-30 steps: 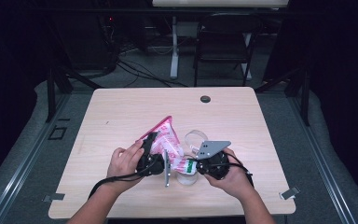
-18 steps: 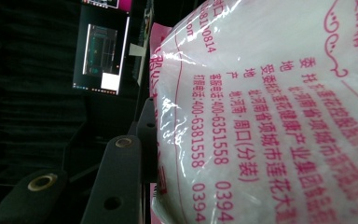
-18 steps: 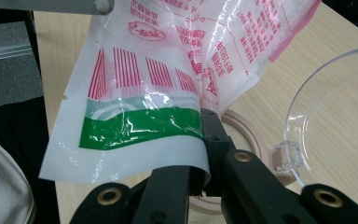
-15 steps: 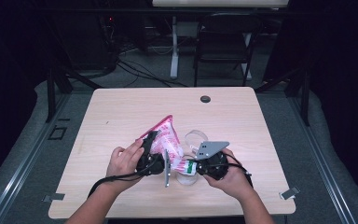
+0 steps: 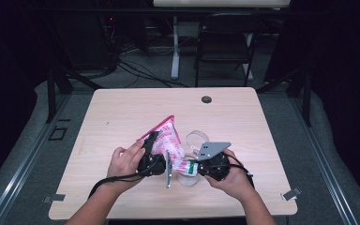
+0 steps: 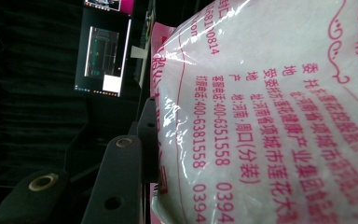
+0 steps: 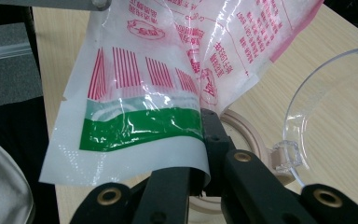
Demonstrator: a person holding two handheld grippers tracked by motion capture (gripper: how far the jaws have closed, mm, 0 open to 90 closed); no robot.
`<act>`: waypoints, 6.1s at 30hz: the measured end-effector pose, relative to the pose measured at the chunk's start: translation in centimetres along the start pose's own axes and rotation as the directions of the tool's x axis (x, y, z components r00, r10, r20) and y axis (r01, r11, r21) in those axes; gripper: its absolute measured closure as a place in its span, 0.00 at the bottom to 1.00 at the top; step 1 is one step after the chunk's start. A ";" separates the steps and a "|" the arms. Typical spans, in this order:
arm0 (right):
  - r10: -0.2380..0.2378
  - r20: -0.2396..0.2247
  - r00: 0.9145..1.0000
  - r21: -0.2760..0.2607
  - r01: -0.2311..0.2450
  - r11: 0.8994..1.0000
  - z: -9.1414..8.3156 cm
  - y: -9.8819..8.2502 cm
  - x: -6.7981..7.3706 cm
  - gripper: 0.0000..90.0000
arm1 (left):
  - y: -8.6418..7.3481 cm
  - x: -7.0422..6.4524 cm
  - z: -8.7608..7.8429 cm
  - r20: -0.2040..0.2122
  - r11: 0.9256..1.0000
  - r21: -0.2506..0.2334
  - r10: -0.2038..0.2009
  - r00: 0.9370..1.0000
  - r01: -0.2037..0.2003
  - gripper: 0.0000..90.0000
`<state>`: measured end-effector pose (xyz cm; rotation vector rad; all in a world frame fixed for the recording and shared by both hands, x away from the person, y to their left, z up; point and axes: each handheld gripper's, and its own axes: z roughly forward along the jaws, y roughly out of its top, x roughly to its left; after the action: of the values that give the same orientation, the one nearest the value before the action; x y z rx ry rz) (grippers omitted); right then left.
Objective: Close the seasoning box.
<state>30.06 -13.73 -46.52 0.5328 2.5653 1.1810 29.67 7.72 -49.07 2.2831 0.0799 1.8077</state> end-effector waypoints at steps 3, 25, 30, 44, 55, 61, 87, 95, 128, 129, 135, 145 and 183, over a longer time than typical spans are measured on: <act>-0.003 0.000 1.000 0.002 0.003 1.000 0.0 0.0 0.0 1.00 | 0.0 0.0 0.0 -0.001 1.000 0.000 -0.001 1.000 0.001 0.71; -0.002 -0.002 1.000 0.009 0.002 1.000 0.4 -0.1 0.0 1.00 | -0.1 0.0 0.0 -0.005 1.000 0.003 0.010 1.000 -0.010 0.71; -0.003 -0.001 1.000 0.008 0.003 1.000 0.5 -0.1 0.0 1.00 | -0.1 -0.1 0.0 -0.008 1.000 0.000 0.013 1.000 -0.013 0.71; -0.004 -0.007 1.000 0.010 0.004 1.000 0.5 -0.1 0.0 1.00 | -0.1 -0.1 0.0 -0.002 1.000 0.004 0.008 1.000 -0.008 0.71; -0.005 -0.007 1.000 0.010 0.005 1.000 0.5 -0.1 0.1 1.00 | -0.1 0.0 0.0 -0.007 1.000 0.000 0.009 1.000 -0.009 0.71; -0.006 -0.007 1.000 0.011 0.006 1.000 0.5 -0.1 0.1 1.00 | -0.1 -0.1 0.0 -0.009 1.000 -0.003 0.007 1.000 -0.007 0.71; -0.005 -0.004 1.000 0.011 0.005 1.000 0.6 -0.2 0.1 1.00 | 0.0 0.0 -0.1 -0.015 1.000 0.001 0.021 1.000 -0.021 0.71; 0.000 -0.008 1.000 0.009 0.000 1.000 0.7 -0.2 0.0 1.00 | 0.0 0.0 0.0 -0.016 1.000 -0.004 0.021 1.000 -0.021 0.71; -0.001 -0.007 1.000 0.008 0.001 1.000 0.7 -0.3 0.0 1.00 | 0.1 0.1 -0.1 -0.022 1.000 -0.005 0.029 0.999 -0.029 0.71; 0.000 -0.007 1.000 0.007 0.000 1.000 0.7 -0.3 0.0 1.00 | 0.1 0.1 -0.1 -0.021 1.000 -0.001 0.031 0.999 -0.031 0.71; 0.000 -0.007 1.000 0.006 0.000 1.000 0.7 -0.3 0.0 1.00 | 0.1 0.2 -0.1 -0.023 0.999 -0.001 0.035 0.999 -0.035 0.71; 0.000 -0.009 1.000 0.006 0.001 1.000 0.7 -0.3 0.0 1.00 | 0.1 0.2 -0.1 -0.025 0.999 -0.002 0.039 0.999 -0.040 0.71; -0.002 -0.005 1.000 0.009 0.002 1.000 0.6 -0.3 -0.1 1.00 | 0.4 0.5 -0.2 -0.038 0.997 -0.009 0.071 0.997 -0.072 0.71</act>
<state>30.29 -13.53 -47.18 0.5296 2.5756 1.1718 29.54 7.41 -48.48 2.2726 -0.0052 1.8812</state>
